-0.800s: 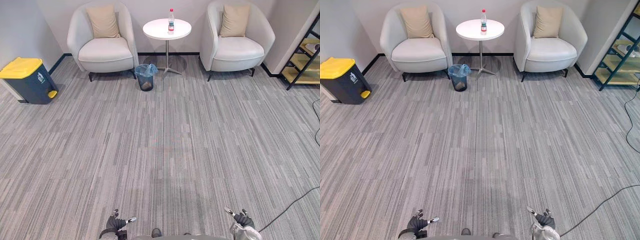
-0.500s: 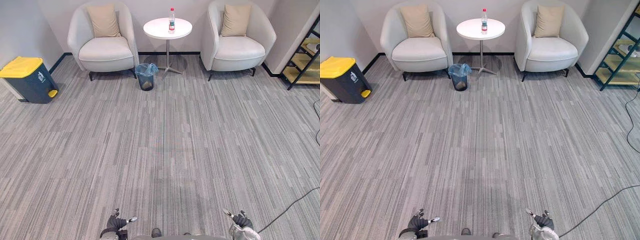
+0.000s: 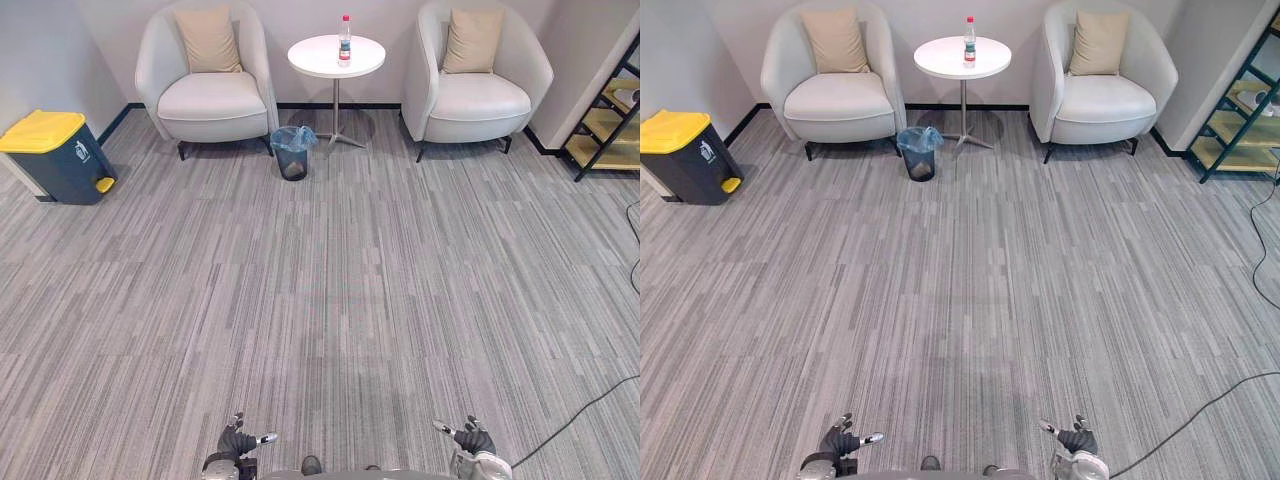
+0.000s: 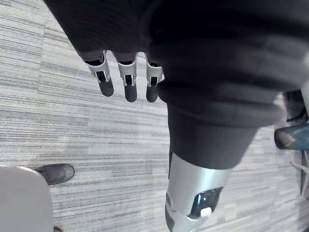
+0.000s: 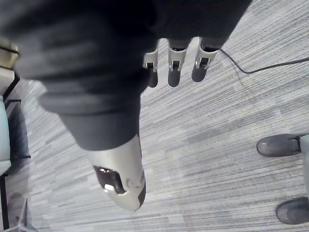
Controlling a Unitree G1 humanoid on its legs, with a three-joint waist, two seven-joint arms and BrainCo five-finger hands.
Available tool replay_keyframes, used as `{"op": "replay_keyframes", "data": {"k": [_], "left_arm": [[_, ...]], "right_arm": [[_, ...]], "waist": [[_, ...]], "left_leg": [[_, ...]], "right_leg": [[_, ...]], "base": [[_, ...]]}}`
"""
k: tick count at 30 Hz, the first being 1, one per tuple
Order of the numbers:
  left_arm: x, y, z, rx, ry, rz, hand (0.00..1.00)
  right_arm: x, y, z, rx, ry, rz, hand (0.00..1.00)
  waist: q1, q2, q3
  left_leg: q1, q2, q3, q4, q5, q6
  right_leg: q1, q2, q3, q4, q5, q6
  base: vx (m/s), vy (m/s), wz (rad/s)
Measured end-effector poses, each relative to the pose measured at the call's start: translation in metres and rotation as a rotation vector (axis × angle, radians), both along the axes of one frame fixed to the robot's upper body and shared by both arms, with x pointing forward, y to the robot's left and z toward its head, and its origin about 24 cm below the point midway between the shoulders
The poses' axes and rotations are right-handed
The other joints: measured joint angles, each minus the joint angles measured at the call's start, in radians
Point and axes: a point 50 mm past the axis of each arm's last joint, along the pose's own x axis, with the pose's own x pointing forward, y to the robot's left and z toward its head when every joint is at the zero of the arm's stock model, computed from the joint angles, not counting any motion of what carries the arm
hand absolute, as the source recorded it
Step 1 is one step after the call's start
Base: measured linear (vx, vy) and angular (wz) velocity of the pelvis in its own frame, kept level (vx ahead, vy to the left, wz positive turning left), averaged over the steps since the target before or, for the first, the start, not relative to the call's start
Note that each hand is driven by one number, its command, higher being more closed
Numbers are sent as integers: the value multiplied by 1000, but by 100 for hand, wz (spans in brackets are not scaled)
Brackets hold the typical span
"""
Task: Gather rubbish on tea table into small bin, then transfer packed bag to large trash can.
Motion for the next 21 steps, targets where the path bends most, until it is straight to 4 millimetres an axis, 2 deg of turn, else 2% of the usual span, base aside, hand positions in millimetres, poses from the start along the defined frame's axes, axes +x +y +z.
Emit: {"op": "replay_keyframes", "data": {"k": [10, 15, 17, 21], "left_arm": [[2, -1, 0, 5, -3, -23, 0], [3, -2, 1, 5, -9, -28, 0], [4, -2, 1, 5, -12, -31, 0], [10, -2, 3, 6, -31, -35, 0]], "right_arm": [[4, 4, 0, -9, 2, 52, 0], [10, 5, 2, -7, -15, 53, 0], [13, 5, 3, -3, -23, 46, 0], [15, 4, 4, 7, -33, 24, 0]], "waist": [[-1, -2, 1], [2, -1, 2], [6, 0, 4], [23, -2, 15]], "left_leg": [[-5, -1, 6, -1, -1, 0], [-22, 1, 44, -1, -12, -1], [-36, 3, 70, 7, -28, 6], [-88, 4, 124, 133, -119, 18]], "right_leg": [[-5, 0, 4, -4, 0, 0], [-36, 2, 47, -1, 3, -5], [-61, 2, 72, 12, 2, -5], [-145, -16, 125, 175, -77, 13]], "base": [[0, 0, 0], [-15, -3, -22], [2, 11, -42], [79, 41, -44]]}}
